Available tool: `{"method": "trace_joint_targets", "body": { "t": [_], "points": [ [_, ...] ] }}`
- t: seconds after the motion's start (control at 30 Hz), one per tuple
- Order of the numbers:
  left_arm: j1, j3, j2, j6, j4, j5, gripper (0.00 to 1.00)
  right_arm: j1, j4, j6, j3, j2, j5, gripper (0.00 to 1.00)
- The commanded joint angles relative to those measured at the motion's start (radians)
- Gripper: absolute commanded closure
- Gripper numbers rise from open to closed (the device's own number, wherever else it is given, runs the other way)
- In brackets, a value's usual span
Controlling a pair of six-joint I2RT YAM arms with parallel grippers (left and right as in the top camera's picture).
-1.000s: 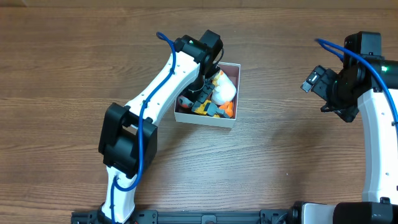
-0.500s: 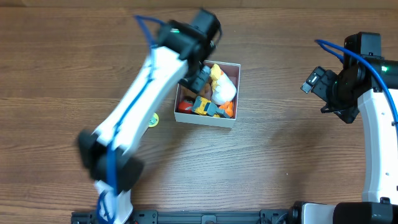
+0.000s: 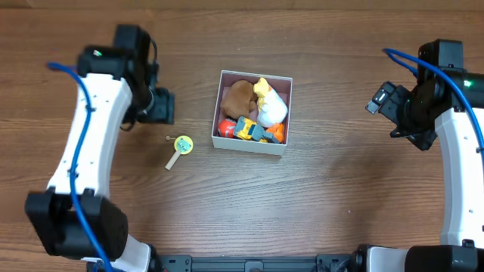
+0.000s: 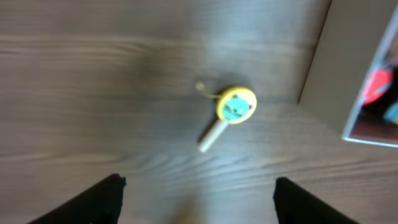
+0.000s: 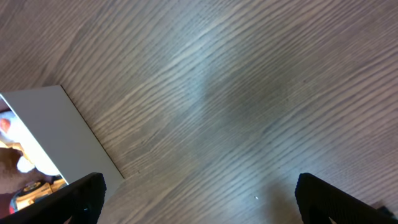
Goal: Pack container
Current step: 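Grasp the yellow cat-face lollipop toy with the left gripper, then place the lollipop toy into the box and release it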
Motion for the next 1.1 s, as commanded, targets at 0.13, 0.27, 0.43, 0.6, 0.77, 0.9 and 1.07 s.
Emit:
{"method": "trace_joint_targets", "body": {
  "t": [0.13, 0.27, 0.43, 0.6, 0.77, 0.9, 1.07],
  "points": [
    [-0.014, -0.334, -0.014, 0.150, 0.232, 0.072, 0.26, 0.001, 0.018, 0.000, 0.003, -0.002, 0.012, 0.00],
    [-0.014, -0.479, -0.014, 0.208, 0.368, 0.072, 0.45, 0.001, 0.022, 0.000, 0.003, -0.002, 0.012, 0.00],
    [-0.014, -0.603, -0.013, 0.254, 0.557, 0.078, 0.39, 0.001, 0.027, 0.000, 0.003, -0.002, 0.012, 0.00],
    [-0.014, -0.659, -0.013, 0.309, 0.628, 0.099, 0.52, 0.001, 0.032, 0.000, 0.003, -0.002, 0.012, 0.00],
    [-0.014, -0.729, -0.012, 0.369, 0.732, 0.131, 0.64, 0.001, 0.034, 0.000, 0.003, -0.002, 0.012, 0.00],
    [-0.014, -0.758, -0.012, 0.377, 0.780, 0.145, 0.76, 0.001, 0.034, 0.000, 0.003, -0.002, 0.012, 0.00],
    [-0.014, -0.710, -0.013, 0.348, 0.767, 0.145, 0.96, 0.001, 0.031, 0.000, 0.003, -0.002, 0.012, 0.00]
  ]
}}
